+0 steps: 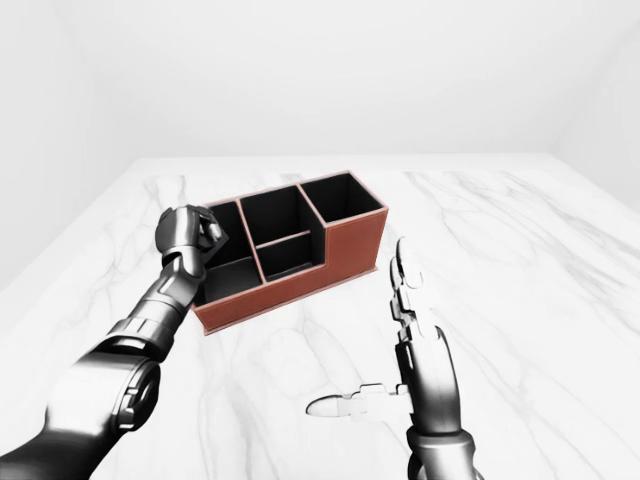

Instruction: Pick up the book and place it in the left compartment of the caddy.

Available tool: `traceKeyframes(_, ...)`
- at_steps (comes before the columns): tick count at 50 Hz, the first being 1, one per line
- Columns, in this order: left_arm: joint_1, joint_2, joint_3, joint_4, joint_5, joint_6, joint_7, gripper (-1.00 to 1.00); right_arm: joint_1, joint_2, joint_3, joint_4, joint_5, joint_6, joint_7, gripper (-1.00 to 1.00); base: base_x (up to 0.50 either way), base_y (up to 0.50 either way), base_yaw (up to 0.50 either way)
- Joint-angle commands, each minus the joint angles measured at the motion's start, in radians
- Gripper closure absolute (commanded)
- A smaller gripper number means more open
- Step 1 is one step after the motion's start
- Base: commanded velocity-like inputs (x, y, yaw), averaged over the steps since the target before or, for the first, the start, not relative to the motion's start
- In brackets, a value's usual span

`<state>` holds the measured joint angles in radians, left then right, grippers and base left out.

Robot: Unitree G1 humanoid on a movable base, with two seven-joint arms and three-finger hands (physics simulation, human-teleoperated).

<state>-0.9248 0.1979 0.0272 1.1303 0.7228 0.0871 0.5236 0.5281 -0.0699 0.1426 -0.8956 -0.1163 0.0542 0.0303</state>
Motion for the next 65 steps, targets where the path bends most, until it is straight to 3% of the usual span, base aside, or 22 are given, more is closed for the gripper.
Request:
traceKeyframes(1, -0.039, 0.016, -0.038, 0.121, 0.037, 0.000, 0.000, 1.00, -0.006, -0.002, 0.007, 0.003, 0.003, -0.001, 0.007, -1.00, 0.00, 0.00, 0.00)
traceKeyframes(24, -0.048, -0.063, -0.068, 0.165, 0.108, 0.000, 0.000, 1.00, -0.009, -0.005, 0.008, 0.009, -0.003, 0.002, -0.002, -1.00, 0.00, 0.00, 0.00)
traceKeyframes(39, -0.025, -0.076, -0.076, 0.199, 0.168, 0.000, 0.000, 1.00, -0.016, -0.005, 0.009, 0.011, -0.005, 0.007, -0.001, -1.00, 0.00, 0.00, 0.00)
traceKeyframes(65, -0.011, -0.081, -0.063, 0.212, 0.186, 0.000, 0.000, 1.00, -0.013, -0.008, 0.015, 0.007, -0.009, 0.009, -0.004, -1.00, 0.00, 0.00, 0.00)
